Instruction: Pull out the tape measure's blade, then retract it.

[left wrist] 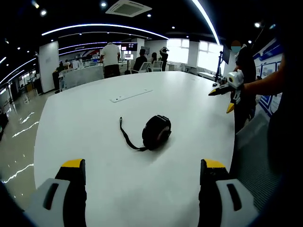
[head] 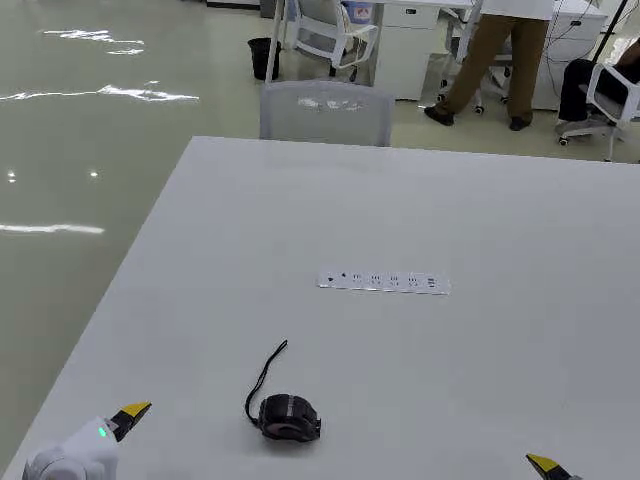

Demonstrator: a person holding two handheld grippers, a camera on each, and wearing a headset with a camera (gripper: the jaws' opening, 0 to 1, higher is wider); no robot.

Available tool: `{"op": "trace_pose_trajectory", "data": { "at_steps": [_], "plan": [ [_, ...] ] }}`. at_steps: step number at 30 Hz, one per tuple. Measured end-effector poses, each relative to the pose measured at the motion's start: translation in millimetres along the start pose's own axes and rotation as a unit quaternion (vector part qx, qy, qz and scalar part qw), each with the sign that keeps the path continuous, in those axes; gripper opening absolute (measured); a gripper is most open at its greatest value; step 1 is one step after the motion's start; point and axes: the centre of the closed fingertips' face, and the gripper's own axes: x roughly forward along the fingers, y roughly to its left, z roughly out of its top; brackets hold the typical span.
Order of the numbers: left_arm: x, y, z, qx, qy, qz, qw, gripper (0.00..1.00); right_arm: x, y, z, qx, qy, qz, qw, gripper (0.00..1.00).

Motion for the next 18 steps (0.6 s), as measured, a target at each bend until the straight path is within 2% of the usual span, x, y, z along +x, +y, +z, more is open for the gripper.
{"op": "trace_pose_trajectory", "data": {
  "at_steps": [7, 15, 18],
  "plan": [
    [6.5, -3.5, 8.3, 0.012, 0.009, -0.012, 0.9998, 0.99, 11.9, 2.8, 5.8, -0.016, 0.004, 0.014, 0.9998, 0.98],
    [16.8, -3.7, 21.8, 0.030, 0.016, -0.019, 0.9993, 0.99, 25.9, 8.4, 23.2, -0.036, -0.002, 0.026, 0.9990, 0.98],
    [22.5, -6.7, 23.1, 0.032, 0.023, -0.028, 0.9988, 0.99, 31.5, 9.3, 27.5, -0.047, 0.003, 0.030, 0.9984, 0.97]
  ]
}}
